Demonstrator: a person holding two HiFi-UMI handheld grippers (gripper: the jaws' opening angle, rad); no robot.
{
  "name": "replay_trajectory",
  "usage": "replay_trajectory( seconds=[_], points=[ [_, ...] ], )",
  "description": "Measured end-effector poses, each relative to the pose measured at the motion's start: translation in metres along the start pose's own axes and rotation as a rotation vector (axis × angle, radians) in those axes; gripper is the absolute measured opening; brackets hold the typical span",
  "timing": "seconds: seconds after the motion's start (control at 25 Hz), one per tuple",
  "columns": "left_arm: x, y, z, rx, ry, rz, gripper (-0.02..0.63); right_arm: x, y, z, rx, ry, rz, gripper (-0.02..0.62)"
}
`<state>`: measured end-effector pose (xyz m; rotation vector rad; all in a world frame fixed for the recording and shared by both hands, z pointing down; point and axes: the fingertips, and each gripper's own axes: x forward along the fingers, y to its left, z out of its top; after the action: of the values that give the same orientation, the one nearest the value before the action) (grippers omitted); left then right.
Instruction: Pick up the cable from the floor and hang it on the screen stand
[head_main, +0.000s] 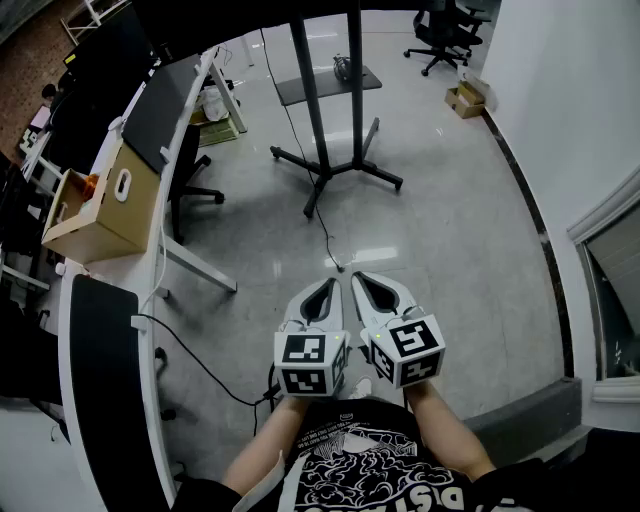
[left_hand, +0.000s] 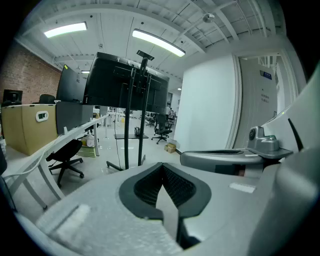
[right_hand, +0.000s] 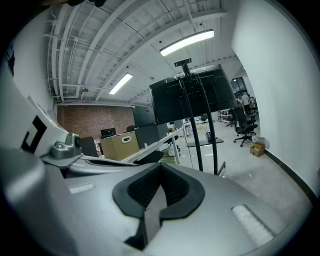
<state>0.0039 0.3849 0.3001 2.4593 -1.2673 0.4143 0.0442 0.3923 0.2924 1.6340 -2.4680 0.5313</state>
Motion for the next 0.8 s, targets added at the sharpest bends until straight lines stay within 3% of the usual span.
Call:
replay_trajectory(
  seconds=[0.8],
  points=[
    [0.008,-0.008,-0.001,-0.002,0.012,-0.002,-0.005,-0.004,-0.011,0.000,-0.004,-0.002,-0.017,0.005]
  ],
)
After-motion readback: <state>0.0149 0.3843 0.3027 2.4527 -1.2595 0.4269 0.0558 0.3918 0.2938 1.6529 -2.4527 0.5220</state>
